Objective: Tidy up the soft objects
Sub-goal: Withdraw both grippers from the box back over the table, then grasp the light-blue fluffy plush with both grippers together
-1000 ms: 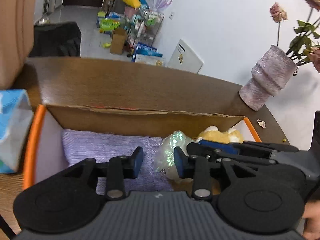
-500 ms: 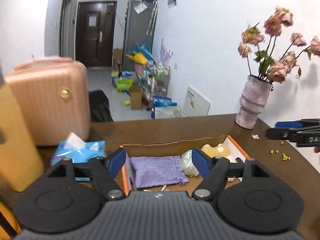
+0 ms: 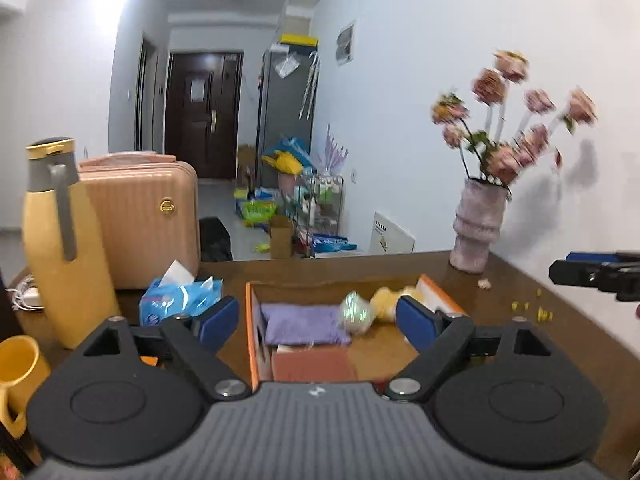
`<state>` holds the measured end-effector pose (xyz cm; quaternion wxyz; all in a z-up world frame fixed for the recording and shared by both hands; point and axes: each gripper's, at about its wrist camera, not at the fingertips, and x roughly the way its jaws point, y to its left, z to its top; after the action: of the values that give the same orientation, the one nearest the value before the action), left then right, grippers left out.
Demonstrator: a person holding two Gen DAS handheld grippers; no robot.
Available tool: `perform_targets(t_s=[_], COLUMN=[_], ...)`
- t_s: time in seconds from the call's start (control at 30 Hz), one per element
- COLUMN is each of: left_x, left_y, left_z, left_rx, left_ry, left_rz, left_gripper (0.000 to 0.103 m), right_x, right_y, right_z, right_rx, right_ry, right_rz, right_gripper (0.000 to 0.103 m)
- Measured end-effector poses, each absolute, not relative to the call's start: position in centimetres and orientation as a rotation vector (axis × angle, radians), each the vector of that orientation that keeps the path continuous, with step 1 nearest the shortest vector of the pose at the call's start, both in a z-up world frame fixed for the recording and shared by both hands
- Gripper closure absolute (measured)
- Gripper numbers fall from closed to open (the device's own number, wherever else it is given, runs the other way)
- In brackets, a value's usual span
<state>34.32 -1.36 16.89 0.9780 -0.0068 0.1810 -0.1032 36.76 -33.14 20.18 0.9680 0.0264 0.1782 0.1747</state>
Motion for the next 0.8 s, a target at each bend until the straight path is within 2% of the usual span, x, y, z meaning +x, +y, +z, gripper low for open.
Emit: perform_targets(t_s=[0.2, 0.33, 0.47, 0.8], left_x=[26.2, 22.5, 22.5, 27.2], left_y=[-2.2, -2.2, -2.0, -3.8], left_z=[11.0, 7.5, 6.5, 4.3], left_rx=[-0.033, -0.021, -0.013, -0.047], left_ry=[0.351, 0.391, 0.446, 0.485], left_rz=[-0.260, -0.284, -0.299, -0.314], left_gripper=[0.009, 0.006, 0.006, 0.007], right_x=[27.6, 23.5, 22.0, 25.9], right_y=[-31.9, -31.4, -31.6, -31.4], right_z=[13.4, 7.8, 4.9, 3.7], right_rx=[0.004, 0.059, 0.121, 0.158], right_ry=[0.300, 0.373, 0.454, 0.492], right_rz=[0.375, 0.382, 0.406, 0.361], right_gripper=[0.018, 0.018, 0.018, 0.020])
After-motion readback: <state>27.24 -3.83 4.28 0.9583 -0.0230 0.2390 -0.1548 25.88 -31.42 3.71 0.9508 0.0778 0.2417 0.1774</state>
